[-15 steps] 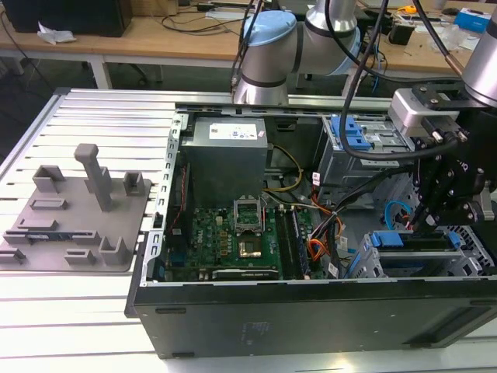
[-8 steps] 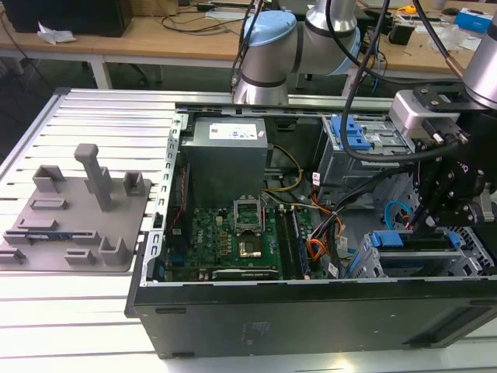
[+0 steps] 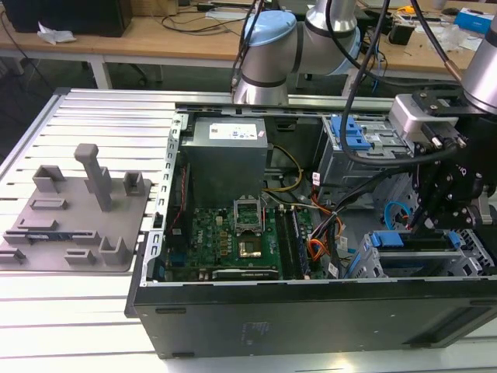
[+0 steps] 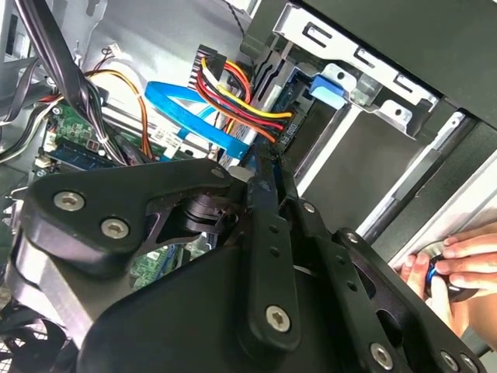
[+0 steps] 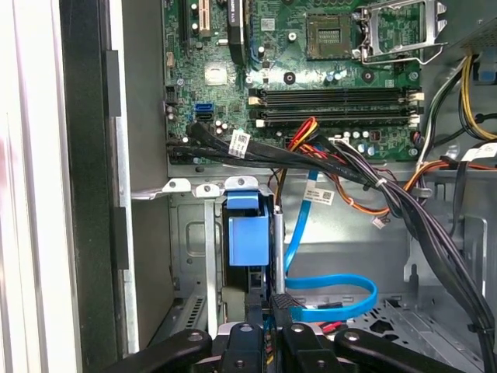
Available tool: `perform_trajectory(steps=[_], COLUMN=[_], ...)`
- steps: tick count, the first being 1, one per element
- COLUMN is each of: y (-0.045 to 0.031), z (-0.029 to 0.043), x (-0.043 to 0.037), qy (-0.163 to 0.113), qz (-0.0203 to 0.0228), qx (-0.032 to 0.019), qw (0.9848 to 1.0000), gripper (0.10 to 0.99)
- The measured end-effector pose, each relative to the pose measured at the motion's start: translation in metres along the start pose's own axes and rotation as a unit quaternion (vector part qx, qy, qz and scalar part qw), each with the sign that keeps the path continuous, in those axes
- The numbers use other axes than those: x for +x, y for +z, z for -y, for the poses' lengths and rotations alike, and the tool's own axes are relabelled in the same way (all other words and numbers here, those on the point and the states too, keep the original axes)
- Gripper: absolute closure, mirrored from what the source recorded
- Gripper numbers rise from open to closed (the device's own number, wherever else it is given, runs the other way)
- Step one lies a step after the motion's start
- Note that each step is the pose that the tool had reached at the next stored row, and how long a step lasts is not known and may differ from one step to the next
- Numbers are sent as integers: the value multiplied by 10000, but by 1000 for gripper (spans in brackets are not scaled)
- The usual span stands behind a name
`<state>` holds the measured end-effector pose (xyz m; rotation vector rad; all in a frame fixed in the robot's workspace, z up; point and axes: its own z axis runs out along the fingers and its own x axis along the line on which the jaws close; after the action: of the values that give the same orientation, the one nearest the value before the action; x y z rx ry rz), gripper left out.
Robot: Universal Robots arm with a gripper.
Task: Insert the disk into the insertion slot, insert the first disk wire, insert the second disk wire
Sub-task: 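Insert the second disk wire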
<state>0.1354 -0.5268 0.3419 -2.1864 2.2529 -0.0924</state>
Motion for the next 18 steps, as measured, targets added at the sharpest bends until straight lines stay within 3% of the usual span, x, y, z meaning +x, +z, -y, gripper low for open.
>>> perform_trajectory(steps=[9, 12, 13, 14, 18], y=[58, 61, 34, -30, -412], z=[-2, -2, -1, 2, 17], x=[18, 18, 18, 20, -17], qy=[0, 0, -1, 0, 2], qz=[-1, 1, -1, -2, -72], qx=[-10, -11, -11, -11, -10], qw=[10000, 10000, 10000, 10000, 10000], gripper=[918, 792, 792, 725, 745])
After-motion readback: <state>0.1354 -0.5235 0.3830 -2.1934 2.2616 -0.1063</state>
